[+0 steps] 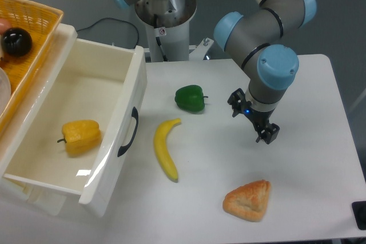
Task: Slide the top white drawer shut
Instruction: 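Move the gripper toward the open white drawer's front panel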
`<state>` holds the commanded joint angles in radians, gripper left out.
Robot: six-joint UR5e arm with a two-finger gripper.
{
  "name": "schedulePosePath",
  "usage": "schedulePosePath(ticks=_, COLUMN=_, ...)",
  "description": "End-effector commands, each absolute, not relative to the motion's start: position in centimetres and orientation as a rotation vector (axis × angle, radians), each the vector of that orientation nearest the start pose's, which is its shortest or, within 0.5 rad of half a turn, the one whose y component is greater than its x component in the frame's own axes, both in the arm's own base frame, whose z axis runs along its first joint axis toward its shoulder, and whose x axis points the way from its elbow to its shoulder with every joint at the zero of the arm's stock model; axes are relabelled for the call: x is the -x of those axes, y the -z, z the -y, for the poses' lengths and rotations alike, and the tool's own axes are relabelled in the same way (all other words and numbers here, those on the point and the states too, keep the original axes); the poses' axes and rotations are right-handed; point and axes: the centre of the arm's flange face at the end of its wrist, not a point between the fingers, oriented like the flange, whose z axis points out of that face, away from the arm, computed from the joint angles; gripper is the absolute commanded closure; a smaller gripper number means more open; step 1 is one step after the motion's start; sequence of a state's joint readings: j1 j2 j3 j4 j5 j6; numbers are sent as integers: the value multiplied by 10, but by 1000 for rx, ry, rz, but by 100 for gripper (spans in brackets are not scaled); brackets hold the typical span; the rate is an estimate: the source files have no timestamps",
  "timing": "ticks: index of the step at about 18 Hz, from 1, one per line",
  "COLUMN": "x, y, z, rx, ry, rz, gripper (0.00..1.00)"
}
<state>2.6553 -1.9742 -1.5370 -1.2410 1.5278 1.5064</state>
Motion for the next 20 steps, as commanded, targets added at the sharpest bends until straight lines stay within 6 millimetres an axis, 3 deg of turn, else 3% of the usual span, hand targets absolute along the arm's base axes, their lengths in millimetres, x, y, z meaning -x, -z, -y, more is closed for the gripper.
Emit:
schedulePosePath(ticks=6, x=485, y=-308, z=-425, rx=2992, ry=105, rz=-599, gripper=0)
schedulePosePath(ticks=9, x=485, y=-299, z=-427, rx=3010, ry=132, rz=-502, gripper=0)
schedulePosePath(ticks=16, x=467, y=-306, z=-438, rx=3024, ry=144, rz=-321, gripper=0)
schedulePosePath(ticks=19, x=460, y=-308, z=-447, rx=2999, ry=183, rz=-147, gripper=0)
schedulePosePath(ticks=20, x=459, y=-309, z=-451, rx=2984, ry=198, rz=-63, gripper=6)
